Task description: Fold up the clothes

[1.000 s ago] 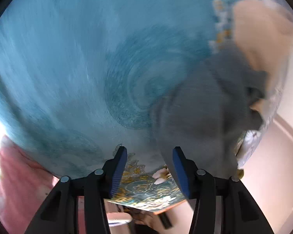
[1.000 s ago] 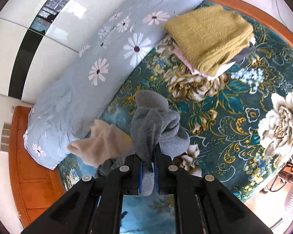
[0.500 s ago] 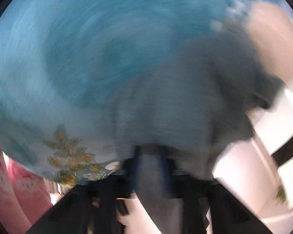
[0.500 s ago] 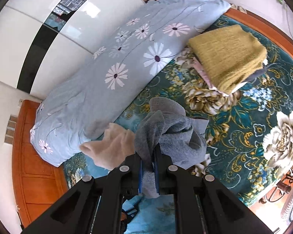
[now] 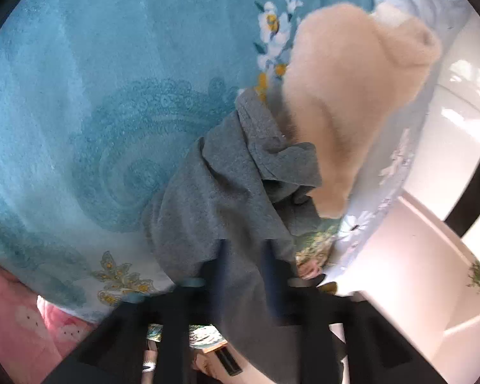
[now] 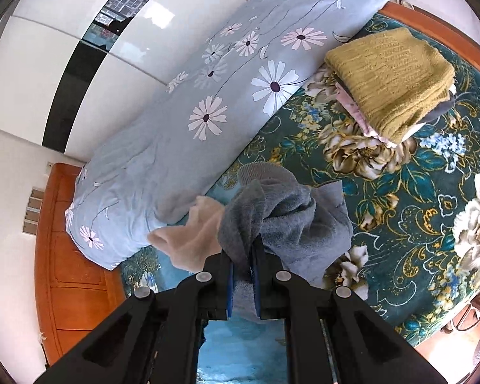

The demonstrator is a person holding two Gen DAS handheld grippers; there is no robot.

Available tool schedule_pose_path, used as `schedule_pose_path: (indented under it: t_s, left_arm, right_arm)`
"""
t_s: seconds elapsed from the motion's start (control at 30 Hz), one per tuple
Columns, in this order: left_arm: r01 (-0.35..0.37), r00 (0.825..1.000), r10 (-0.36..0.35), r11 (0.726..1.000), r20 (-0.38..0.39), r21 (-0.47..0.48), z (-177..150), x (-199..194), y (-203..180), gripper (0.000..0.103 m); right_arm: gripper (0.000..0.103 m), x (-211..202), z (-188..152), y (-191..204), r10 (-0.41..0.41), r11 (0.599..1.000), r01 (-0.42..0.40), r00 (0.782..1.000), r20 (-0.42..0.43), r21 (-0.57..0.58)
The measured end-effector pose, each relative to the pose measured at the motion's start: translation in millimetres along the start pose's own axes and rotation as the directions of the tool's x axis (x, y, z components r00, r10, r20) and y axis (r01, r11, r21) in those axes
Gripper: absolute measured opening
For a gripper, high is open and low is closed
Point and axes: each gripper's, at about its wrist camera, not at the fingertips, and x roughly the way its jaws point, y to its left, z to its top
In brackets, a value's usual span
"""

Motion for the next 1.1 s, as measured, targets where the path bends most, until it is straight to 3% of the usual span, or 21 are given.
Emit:
schedule_pose_path:
  t_s: [0.13, 0.23, 0.33, 0.4, 0.43, 0.53, 0.67, 0.8, 0.97, 1.03, 1.1]
  left_arm:
    - [-0.099, 0.995, 0.100, 0.995, -0.017, 0.013, 7.8, 23.6, -21.5, 0.049]
    - [-0.211, 0.977, 0.212, 0.976, -0.022, 0.047, 12.8, 42.9, -37.0, 0.049]
    - [-0.206, 0.978, 0.206, 0.978, -0.029, -0.025, 18.5, 52.5, -37.3, 0.049]
    - [-0.257, 0.966, 0.257, 0.966, 0.008, -0.015, 20.5, 52.8, -41.3, 0.048]
    - [-0.300, 0.953, 0.300, 0.954, 0.033, 0.007, 21.1, 52.2, -44.7, 0.046]
    - [-0.328, 0.944, 0.326, 0.944, 0.051, 0.034, 20.7, 50.3, -47.5, 0.012]
    - [-0.350, 0.936, 0.344, 0.934, 0.076, 0.078, 15.4, 33.6, -51.3, 0.006]
    - [-0.268, 0.963, 0.264, 0.959, 0.056, 0.088, 7.3, 3.3, -50.3, 0.006]
    - [-0.095, 0.990, 0.075, 0.982, 0.121, 0.165, 5.6, -90.1, -110.2, 0.005]
    - [-0.007, 0.983, -0.042, 0.964, 0.179, 0.264, -9.8, -132.7, -145.9, 0.005]
    - [0.071, 0.955, -0.176, 0.917, 0.238, 0.392, -33.0, -183.0, -170.7, 0.005]
  right_arm:
    - [0.010, -15.6, -6.8, -12.4, -0.019, 1.000, 0.018, 1.000, 0.020, 0.017]
    - [0.010, -26.1, -16.7, -27.1, -0.039, 0.998, 0.038, 0.999, 0.023, 0.049]
    - [0.010, -32.5, -28.8, -40.7, -0.069, 0.995, 0.067, 0.998, 0.017, 0.075]
    - [0.010, -35.8, -37.6, -51.1, -0.081, 0.992, 0.080, 0.997, 0.013, 0.103]
    - [0.010, -36.5, -41.0, -55.5, -0.087, 0.990, 0.085, 0.996, 0.011, 0.115]
    - [0.010, -36.4, -48.0, -65.5, -0.096, 0.985, 0.095, 0.995, 0.001, 0.145]
    - [0.010, -30.5, -48.6, -70.5, -0.091, 0.982, 0.091, 0.996, -0.009, 0.164]
    - [0.010, -20.6, -39.9, -63.8, -0.061, 0.986, 0.062, 0.998, -0.014, 0.152]
    - [0.010, -1.9, -12.7, -40.4, 0.006, 0.992, -0.004, 1.000, -0.014, 0.123]
    - [0.010, -0.2, 4.5, -22.2, 0.052, 0.993, -0.053, 0.999, 0.012, 0.101]
    - [0.010, -2.1, 20.0, -4.1, 0.108, 0.991, -0.111, 0.993, 0.045, 0.075]
